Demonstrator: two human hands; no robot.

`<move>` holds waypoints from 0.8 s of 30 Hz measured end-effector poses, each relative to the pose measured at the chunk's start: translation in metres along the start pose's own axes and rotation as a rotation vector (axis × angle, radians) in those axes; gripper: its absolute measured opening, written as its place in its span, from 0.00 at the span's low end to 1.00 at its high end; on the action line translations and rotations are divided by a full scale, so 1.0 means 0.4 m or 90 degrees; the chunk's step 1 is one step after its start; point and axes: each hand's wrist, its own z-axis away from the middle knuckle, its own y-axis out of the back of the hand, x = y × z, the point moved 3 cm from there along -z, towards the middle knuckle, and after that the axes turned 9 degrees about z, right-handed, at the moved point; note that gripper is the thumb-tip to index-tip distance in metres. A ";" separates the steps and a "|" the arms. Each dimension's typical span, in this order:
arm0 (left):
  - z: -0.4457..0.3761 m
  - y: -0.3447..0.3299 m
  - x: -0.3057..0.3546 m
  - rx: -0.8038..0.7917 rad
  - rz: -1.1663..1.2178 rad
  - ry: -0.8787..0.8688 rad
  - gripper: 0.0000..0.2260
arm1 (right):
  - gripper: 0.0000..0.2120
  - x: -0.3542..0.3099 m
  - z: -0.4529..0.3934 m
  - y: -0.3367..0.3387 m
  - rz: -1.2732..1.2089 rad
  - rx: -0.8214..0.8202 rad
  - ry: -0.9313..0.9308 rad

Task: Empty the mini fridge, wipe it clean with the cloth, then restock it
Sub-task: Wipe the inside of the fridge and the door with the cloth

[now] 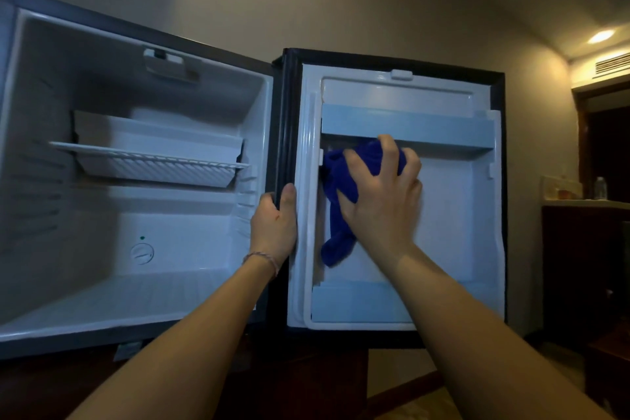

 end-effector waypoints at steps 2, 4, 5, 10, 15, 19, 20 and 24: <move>-0.002 -0.002 0.000 0.004 0.005 0.000 0.30 | 0.27 0.005 0.008 -0.012 -0.004 -0.003 0.020; 0.000 -0.004 -0.001 0.010 0.007 0.002 0.29 | 0.27 0.008 0.016 -0.022 -0.010 -0.011 0.025; 0.001 -0.004 0.000 0.013 0.007 0.003 0.30 | 0.26 0.010 0.021 -0.027 -0.013 -0.013 0.022; -0.003 -0.007 -0.007 0.012 0.021 0.016 0.33 | 0.27 0.045 0.020 -0.039 -0.033 -0.013 0.045; 0.002 -0.003 -0.005 0.007 0.017 0.017 0.34 | 0.38 0.095 0.006 -0.035 -0.007 -0.020 0.015; 0.006 -0.003 -0.007 0.006 0.026 0.018 0.31 | 0.36 0.102 0.017 -0.025 -0.035 0.014 0.041; 0.007 -0.003 -0.006 0.004 0.032 0.019 0.30 | 0.33 0.102 0.018 -0.026 -0.051 0.015 0.046; 0.006 -0.001 -0.005 0.003 0.036 0.020 0.29 | 0.25 0.098 0.014 -0.030 -0.093 0.015 0.012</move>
